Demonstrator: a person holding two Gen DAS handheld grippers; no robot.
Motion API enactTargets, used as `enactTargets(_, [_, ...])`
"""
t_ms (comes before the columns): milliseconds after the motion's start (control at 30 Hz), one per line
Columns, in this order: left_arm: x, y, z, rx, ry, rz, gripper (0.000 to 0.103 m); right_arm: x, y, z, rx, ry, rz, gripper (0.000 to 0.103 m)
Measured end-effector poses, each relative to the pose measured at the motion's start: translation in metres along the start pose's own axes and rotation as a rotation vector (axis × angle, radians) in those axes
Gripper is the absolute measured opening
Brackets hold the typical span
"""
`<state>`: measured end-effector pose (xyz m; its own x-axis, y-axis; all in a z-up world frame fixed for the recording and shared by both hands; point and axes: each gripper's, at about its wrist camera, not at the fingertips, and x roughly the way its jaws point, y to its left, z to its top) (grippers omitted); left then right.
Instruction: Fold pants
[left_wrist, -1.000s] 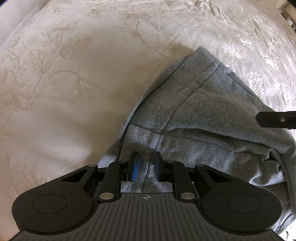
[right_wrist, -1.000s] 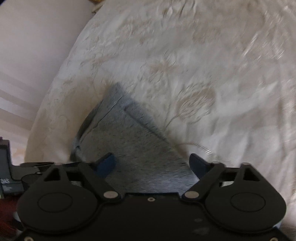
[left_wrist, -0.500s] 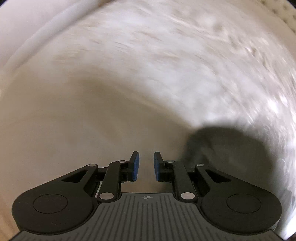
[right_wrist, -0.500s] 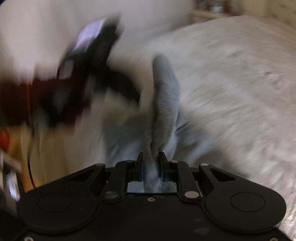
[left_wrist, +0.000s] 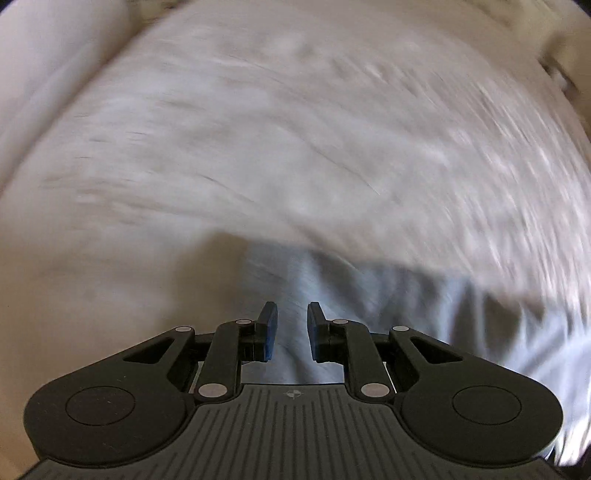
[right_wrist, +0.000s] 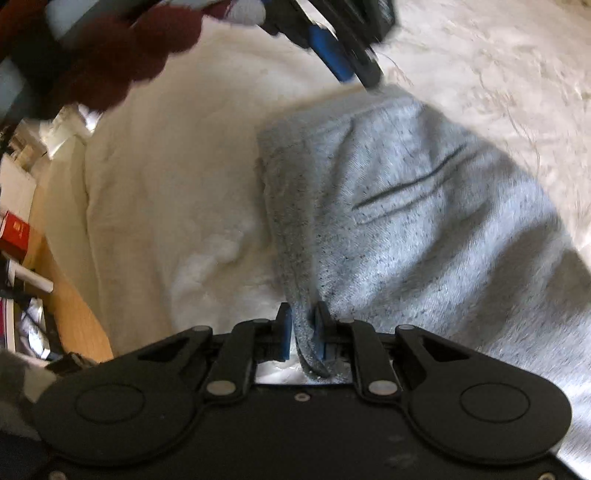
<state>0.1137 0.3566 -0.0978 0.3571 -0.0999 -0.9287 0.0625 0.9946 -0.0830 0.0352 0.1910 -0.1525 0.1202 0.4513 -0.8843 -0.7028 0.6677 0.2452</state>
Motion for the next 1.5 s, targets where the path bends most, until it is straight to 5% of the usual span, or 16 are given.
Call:
enactTargets(67, [0.016,-0.017,-0.016,0.073,0.052,-0.01,0.017,0.004,-0.006,0.002,0.044,-0.007,-0.003,0.014])
enactTargets(200, [0.037,-0.023,-0.052,0.159,0.094,0.097,0.018,-0.013,-0.012,-0.001,0.123,-0.041,-0.017,0.022])
enactTargets(367, [0.032,-0.01,-0.052,0.074,0.095,0.079,0.019,-0.063,-0.036,-0.022,0.271,-0.153,-0.061,0.038])
enactTargets(600, [0.015,-0.042,-0.041,0.074,0.03,0.046,0.018,-0.114,-0.118,-0.07,0.547,-0.213,-0.261,0.041])
enactTargets(800, [0.023,-0.095,-0.067,0.148,0.083,0.012,0.019,-0.093,-0.137,-0.129,0.56,-0.048,-0.27,0.04])
enactTargets(900, [0.041,-0.104,-0.091,0.18,0.165,0.094,0.019,-0.08,-0.125,-0.157,0.528,0.042,-0.251,0.041])
enactTargets(1067, [0.033,-0.114,-0.088,0.138,0.15,0.141,0.019,-0.108,-0.111,-0.175,0.477,-0.02,-0.242,0.041])
enactTargets(1267, [0.019,-0.153,-0.079,0.162,0.058,0.108,0.019,-0.135,-0.123,-0.198,0.486,-0.073,-0.248,0.041])
enactTargets(1367, [0.031,-0.163,-0.086,0.15,0.111,0.083,0.019,-0.153,-0.142,-0.194,0.526,-0.132,-0.25,0.046])
enactTargets(1433, [0.052,-0.164,-0.099,0.132,0.225,0.089,0.02,-0.168,-0.164,-0.183,0.567,-0.181,-0.241,0.052])
enactTargets(1500, [0.056,-0.163,-0.106,0.129,0.215,0.1,0.019,-0.178,-0.188,-0.171,0.614,-0.236,-0.227,0.056])
